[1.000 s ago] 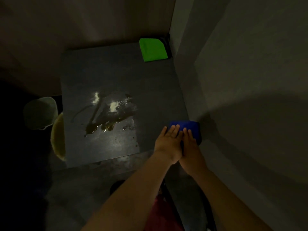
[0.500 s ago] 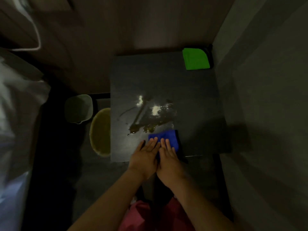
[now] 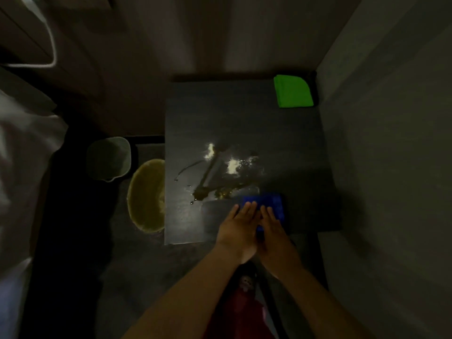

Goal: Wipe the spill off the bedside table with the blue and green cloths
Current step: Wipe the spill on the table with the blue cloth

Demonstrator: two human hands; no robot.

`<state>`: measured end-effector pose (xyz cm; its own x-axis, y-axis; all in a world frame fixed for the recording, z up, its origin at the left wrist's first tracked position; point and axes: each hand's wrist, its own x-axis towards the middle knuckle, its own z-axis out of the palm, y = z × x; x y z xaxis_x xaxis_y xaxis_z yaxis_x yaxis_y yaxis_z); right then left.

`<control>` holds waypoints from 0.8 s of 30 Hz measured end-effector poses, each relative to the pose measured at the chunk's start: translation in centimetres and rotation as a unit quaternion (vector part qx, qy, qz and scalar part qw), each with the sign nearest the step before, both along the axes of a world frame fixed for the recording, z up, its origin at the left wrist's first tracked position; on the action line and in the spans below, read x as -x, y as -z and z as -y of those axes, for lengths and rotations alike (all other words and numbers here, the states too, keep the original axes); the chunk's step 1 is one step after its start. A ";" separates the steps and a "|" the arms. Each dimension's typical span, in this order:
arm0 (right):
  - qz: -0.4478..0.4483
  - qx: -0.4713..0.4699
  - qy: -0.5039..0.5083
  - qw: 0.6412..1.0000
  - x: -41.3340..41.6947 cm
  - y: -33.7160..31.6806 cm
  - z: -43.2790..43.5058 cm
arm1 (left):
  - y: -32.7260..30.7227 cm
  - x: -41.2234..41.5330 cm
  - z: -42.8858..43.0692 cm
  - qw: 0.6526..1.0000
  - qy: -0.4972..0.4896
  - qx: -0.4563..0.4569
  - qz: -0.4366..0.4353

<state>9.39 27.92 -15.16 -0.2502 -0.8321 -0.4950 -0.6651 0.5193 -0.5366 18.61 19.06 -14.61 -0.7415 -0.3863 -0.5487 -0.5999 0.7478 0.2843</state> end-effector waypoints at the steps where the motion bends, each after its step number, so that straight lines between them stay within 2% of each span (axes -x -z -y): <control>1: -0.003 -0.007 0.011 1.000 1.5 0.2 -0.7 | 0.1 1.5 -0.5 1.000 0.010 -0.003 0.000; 6: -0.023 -0.030 0.044 0.998 5.0 1.5 -1.5 | 0.3 5.6 -1.2 1.000 0.013 -0.005 -0.023; 10: -0.088 -0.014 -0.018 0.996 2.8 2.0 0.2 | 0.1 3.5 0.1 1.000 0.013 0.023 0.000; 15: -0.077 -0.016 -0.107 0.991 -0.8 2.0 5.2 | -0.7 -1.6 3.2 0.997 -0.076 0.013 -0.005; 20: -0.049 -0.022 -0.116 0.992 -3.0 2.1 5.1 | -0.7 -3.8 3.0 0.995 -0.095 0.016 0.010; 24: -0.023 -0.012 -0.075 0.997 -1.6 2.1 2.9 | 0.0 -2.5 1.1 0.997 -0.058 0.025 0.034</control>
